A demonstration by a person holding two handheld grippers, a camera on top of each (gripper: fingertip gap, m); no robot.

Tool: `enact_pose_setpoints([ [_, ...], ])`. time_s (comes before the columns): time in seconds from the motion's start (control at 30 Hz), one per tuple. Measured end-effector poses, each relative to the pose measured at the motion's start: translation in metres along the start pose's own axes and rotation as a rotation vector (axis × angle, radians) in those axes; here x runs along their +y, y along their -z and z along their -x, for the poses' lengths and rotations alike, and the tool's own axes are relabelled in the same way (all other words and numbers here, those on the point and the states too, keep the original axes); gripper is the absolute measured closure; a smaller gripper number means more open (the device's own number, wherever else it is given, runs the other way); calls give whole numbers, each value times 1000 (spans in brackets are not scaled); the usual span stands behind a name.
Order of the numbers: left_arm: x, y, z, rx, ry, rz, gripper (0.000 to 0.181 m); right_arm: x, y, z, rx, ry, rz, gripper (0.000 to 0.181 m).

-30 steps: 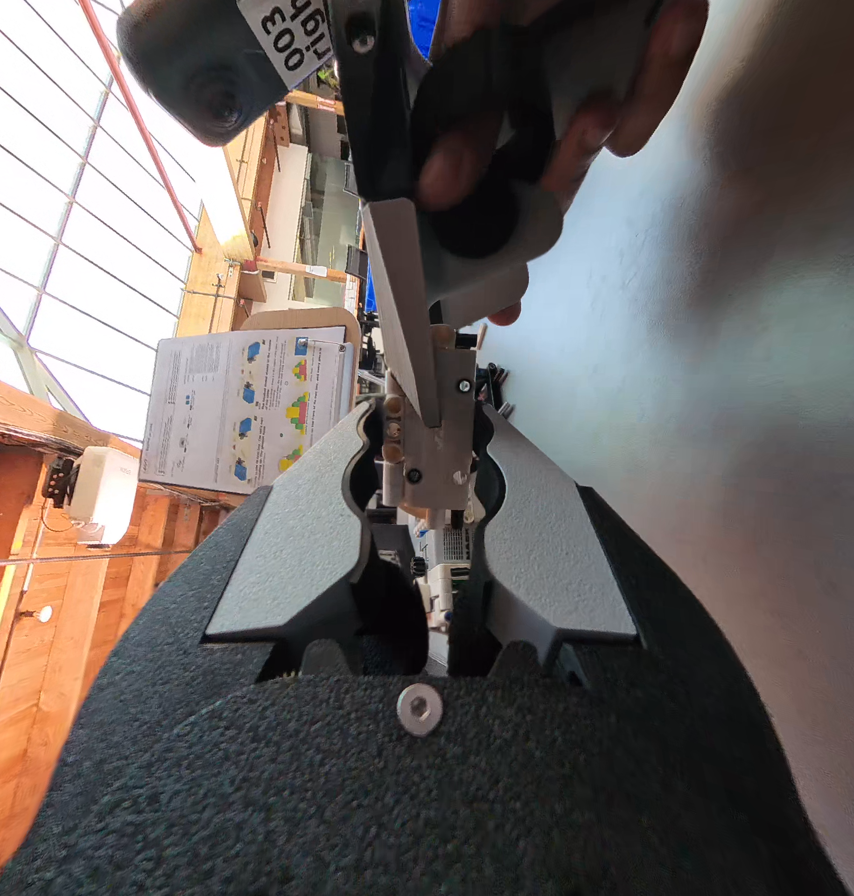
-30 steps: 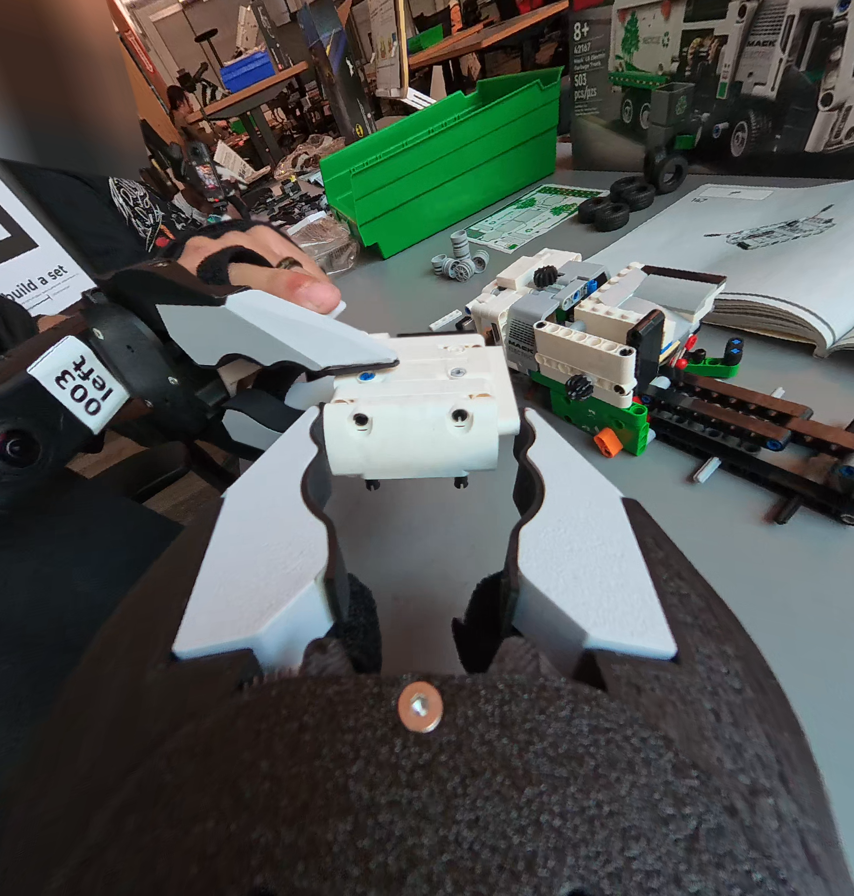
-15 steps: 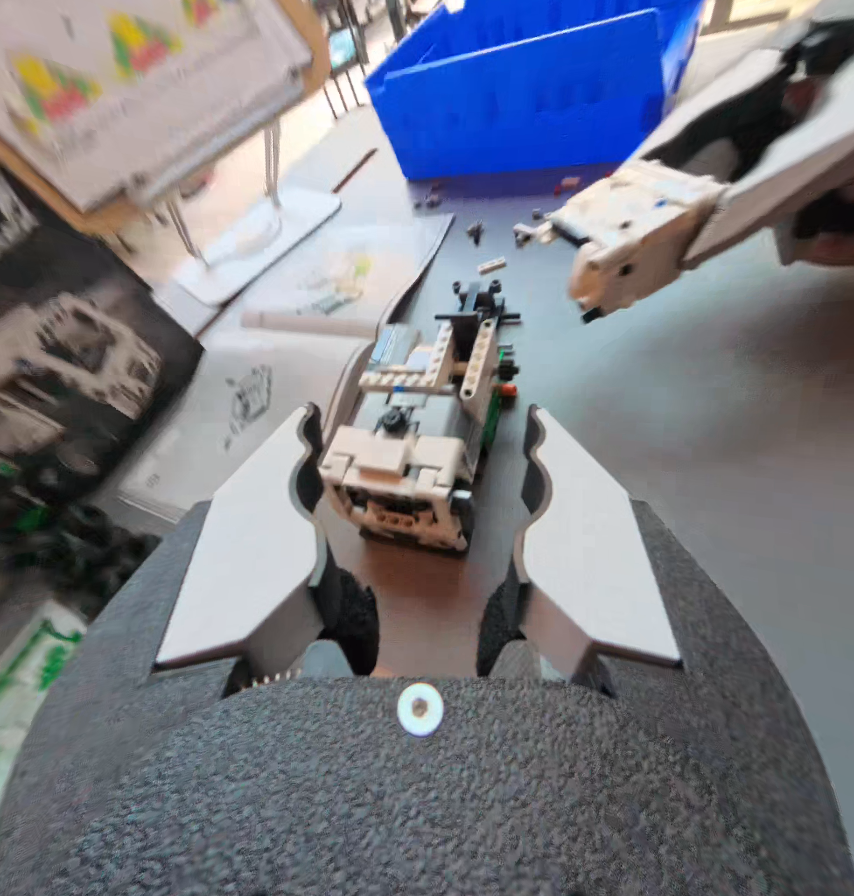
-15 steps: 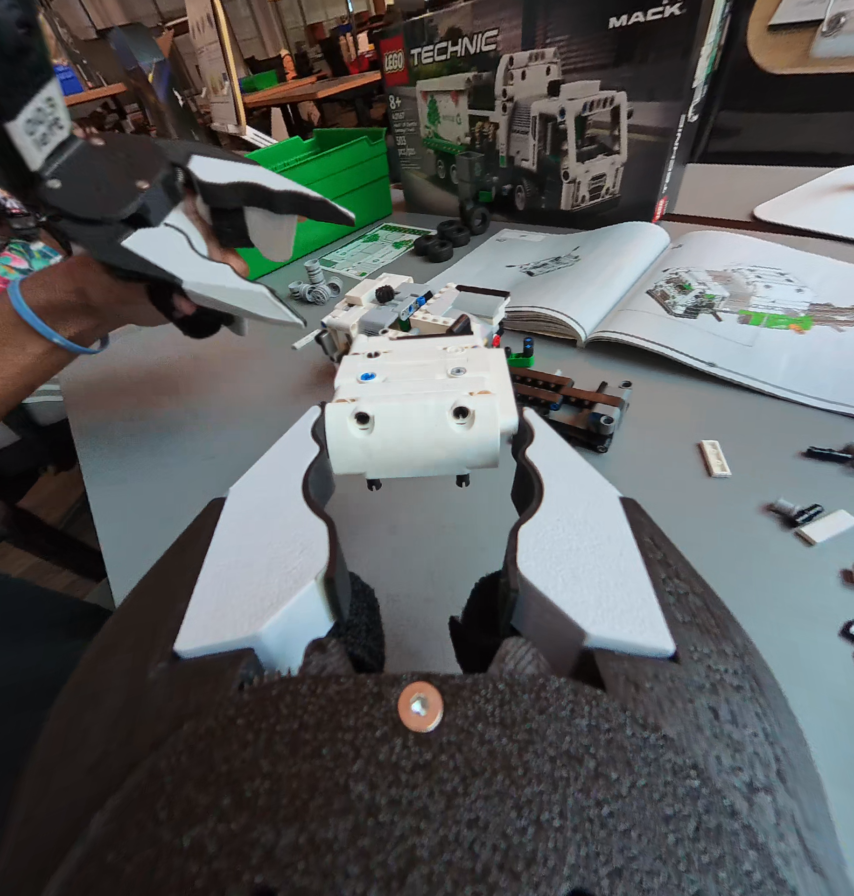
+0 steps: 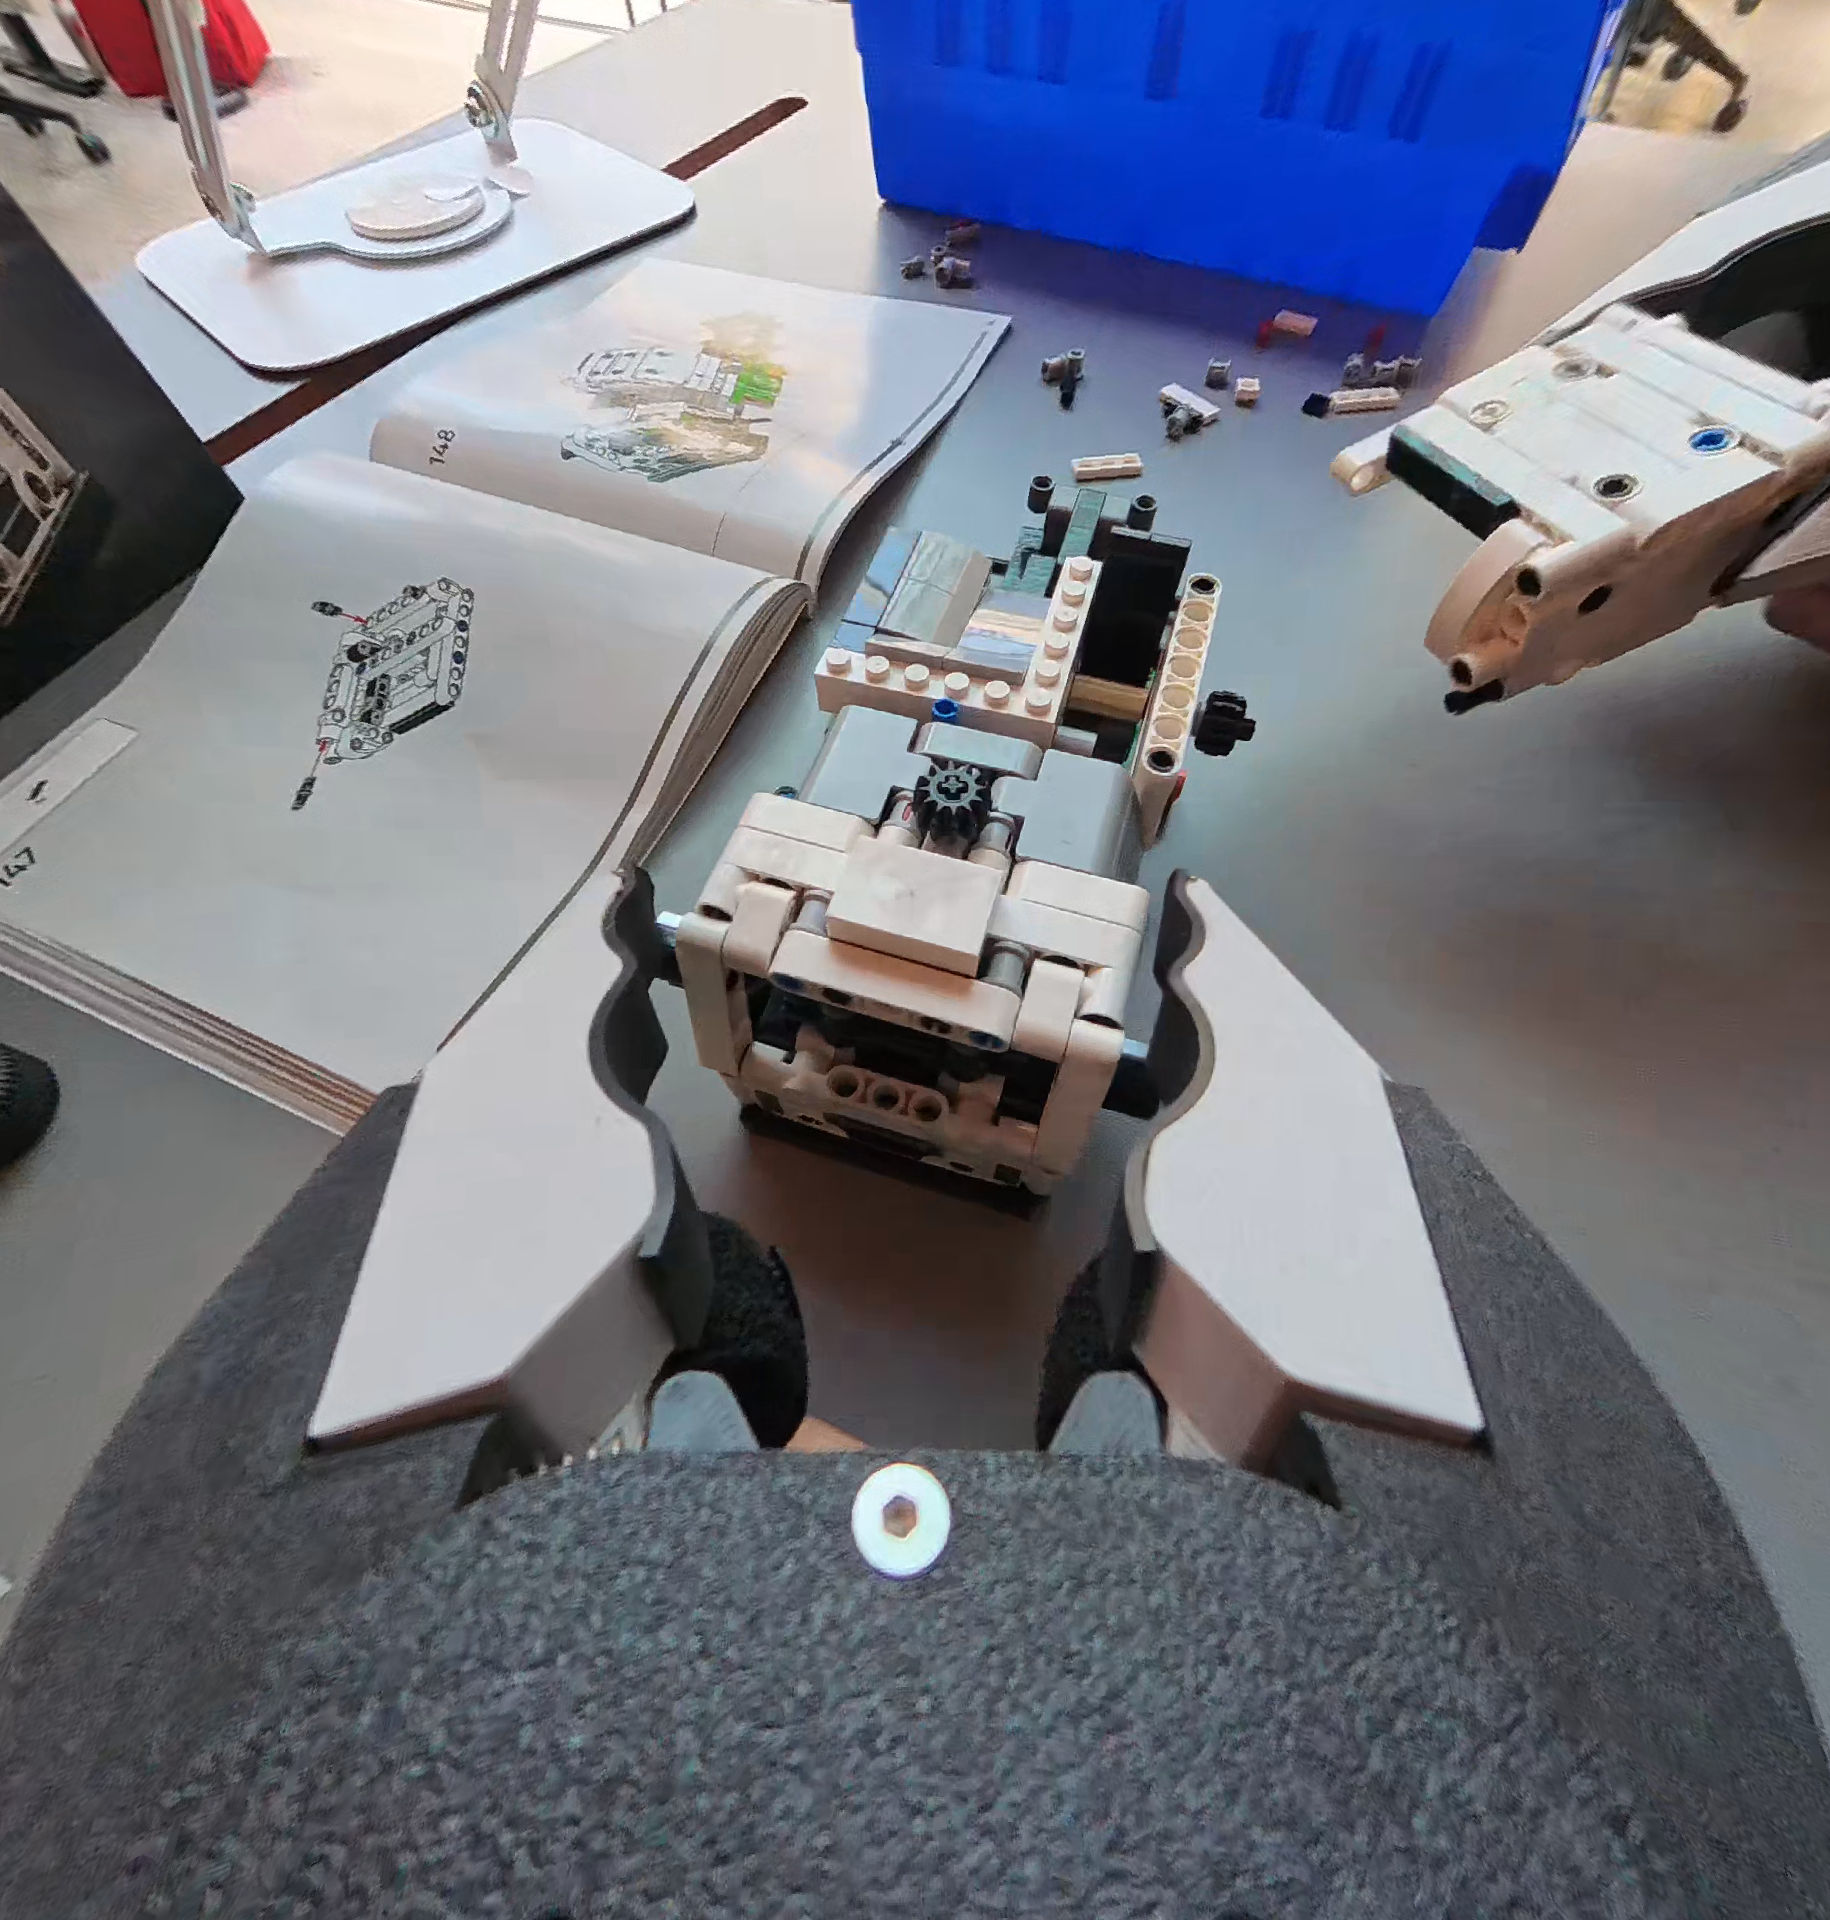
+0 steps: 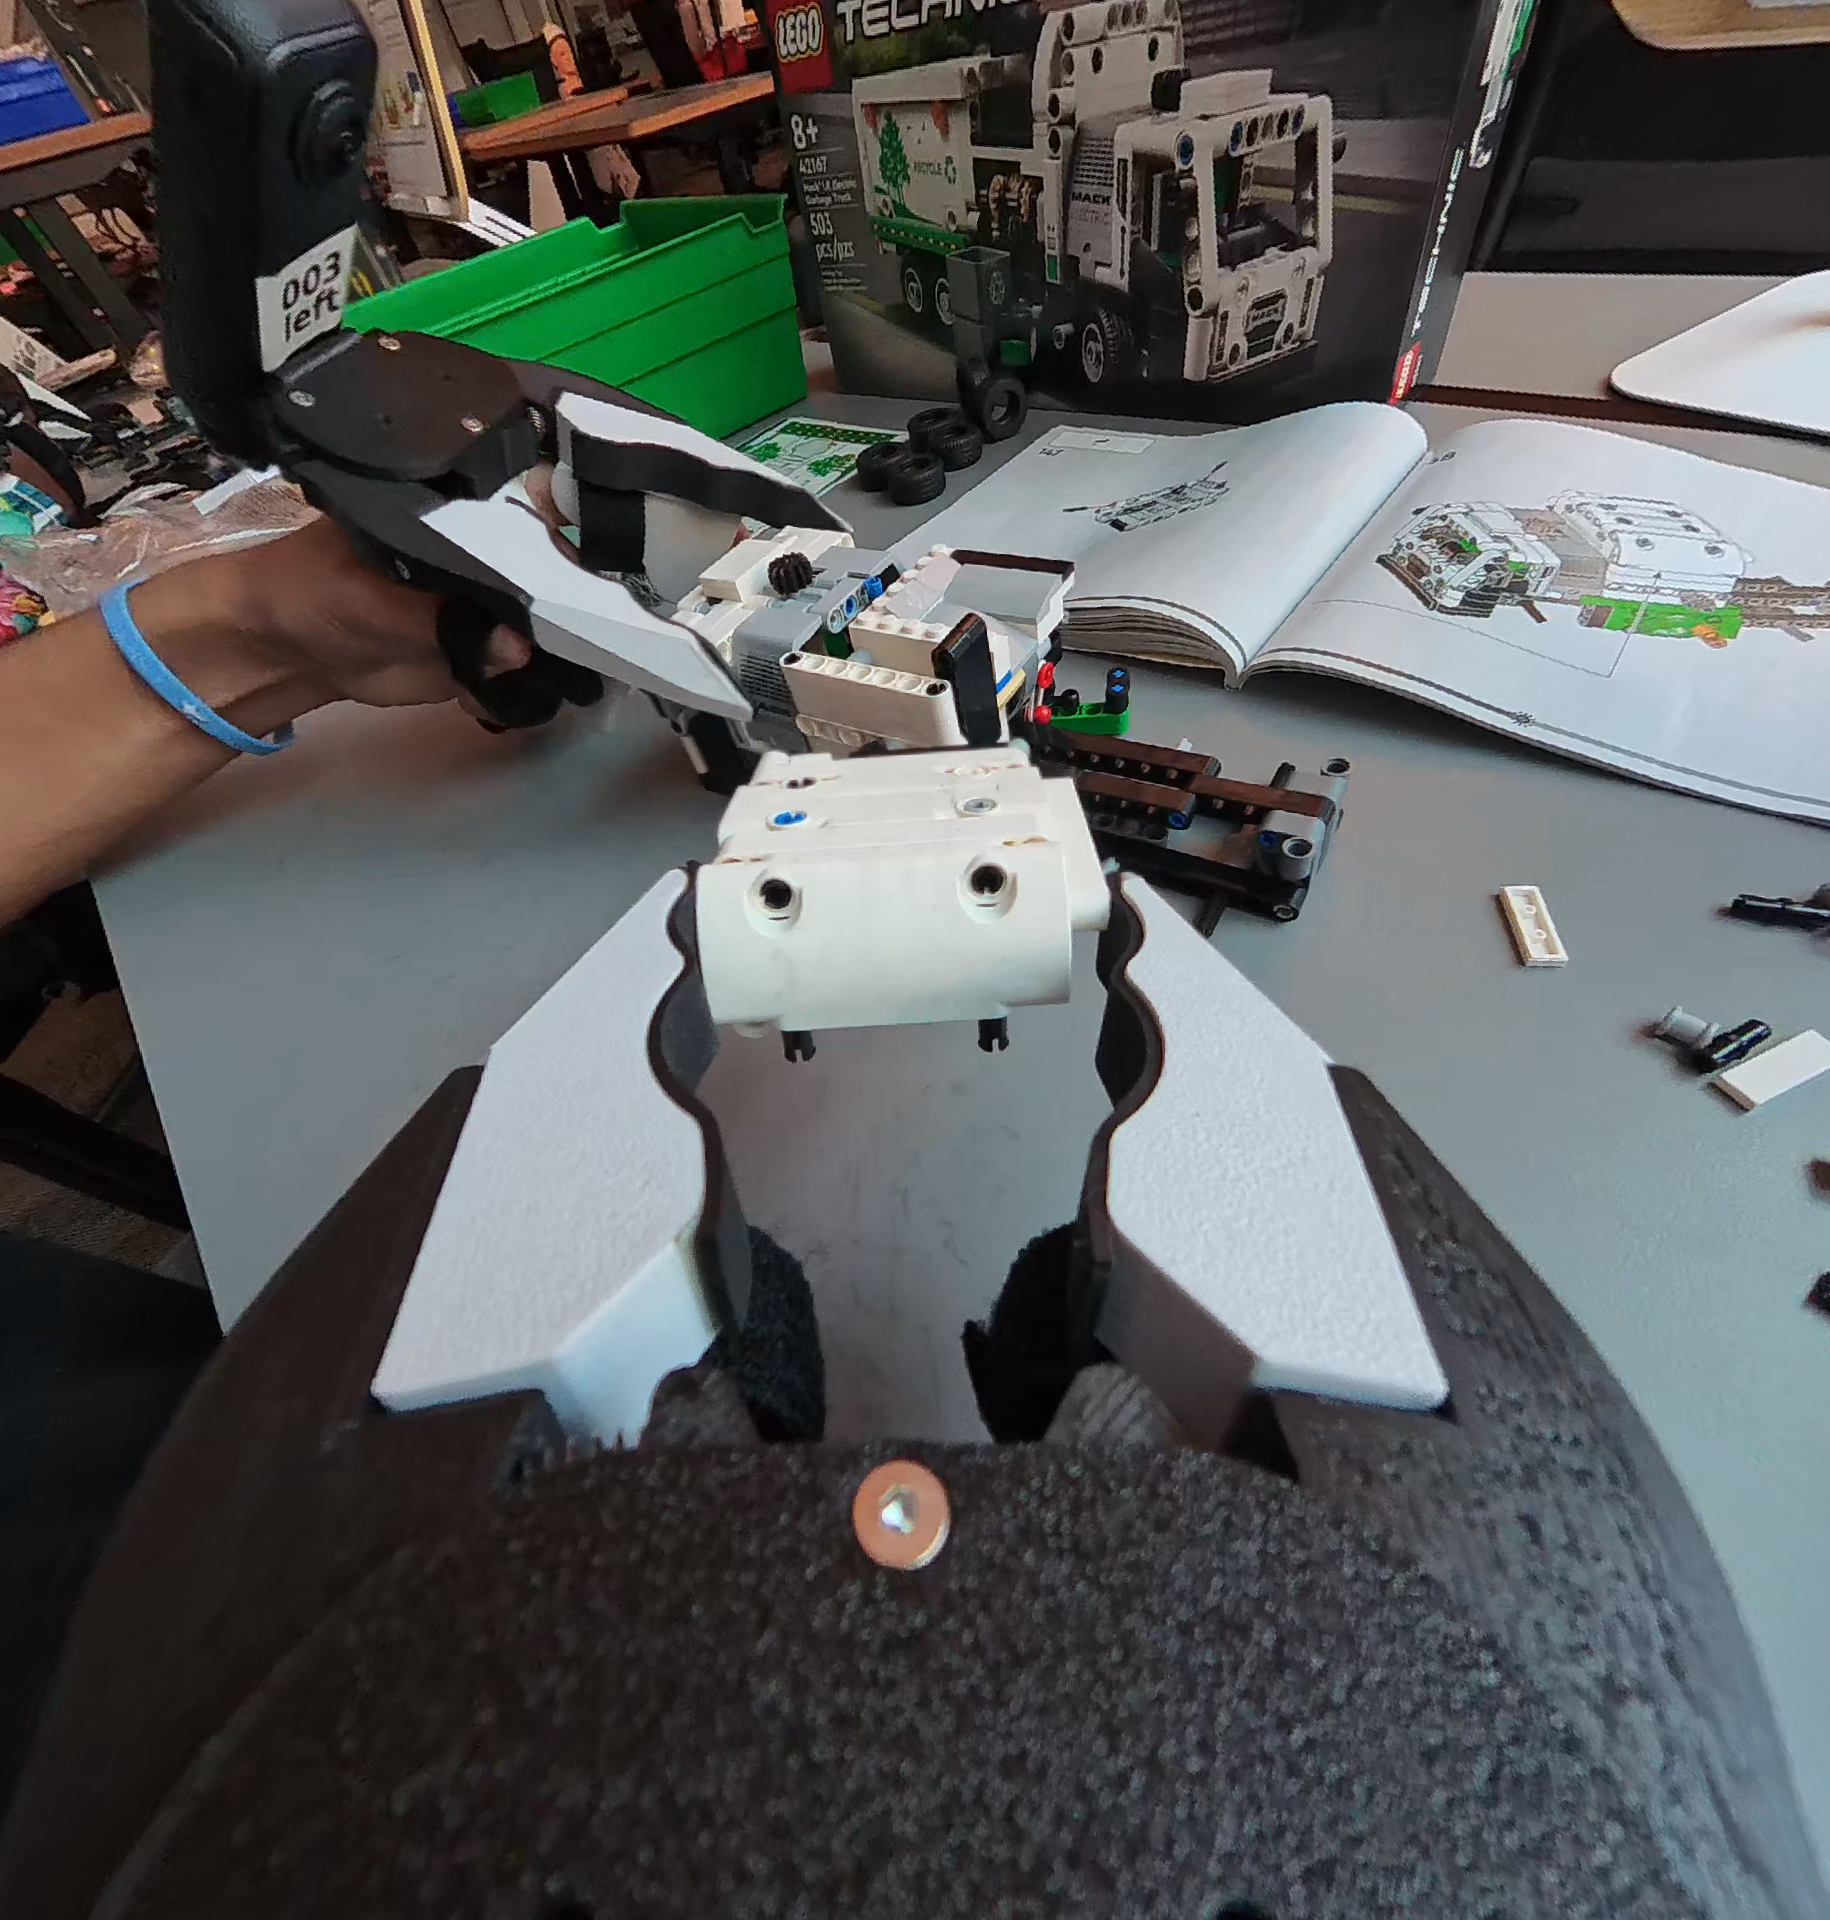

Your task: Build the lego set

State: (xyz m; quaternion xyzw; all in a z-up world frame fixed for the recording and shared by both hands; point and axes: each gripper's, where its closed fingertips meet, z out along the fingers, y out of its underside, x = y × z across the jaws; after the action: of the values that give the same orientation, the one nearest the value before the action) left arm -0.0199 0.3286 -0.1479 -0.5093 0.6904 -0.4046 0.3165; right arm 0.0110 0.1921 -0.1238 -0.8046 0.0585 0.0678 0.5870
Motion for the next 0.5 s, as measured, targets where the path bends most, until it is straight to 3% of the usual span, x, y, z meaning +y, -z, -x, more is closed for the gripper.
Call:
enact_pose_setpoints([
  [0.27, 7, 6, -10, -183, 6, 20, 90, -3, 0, -6, 41, -9, -18, 108],
  [0.5, 10, 17, -34, -334, 120, 16, 90, -7, -7, 0, 42, 2, -35, 108],
])
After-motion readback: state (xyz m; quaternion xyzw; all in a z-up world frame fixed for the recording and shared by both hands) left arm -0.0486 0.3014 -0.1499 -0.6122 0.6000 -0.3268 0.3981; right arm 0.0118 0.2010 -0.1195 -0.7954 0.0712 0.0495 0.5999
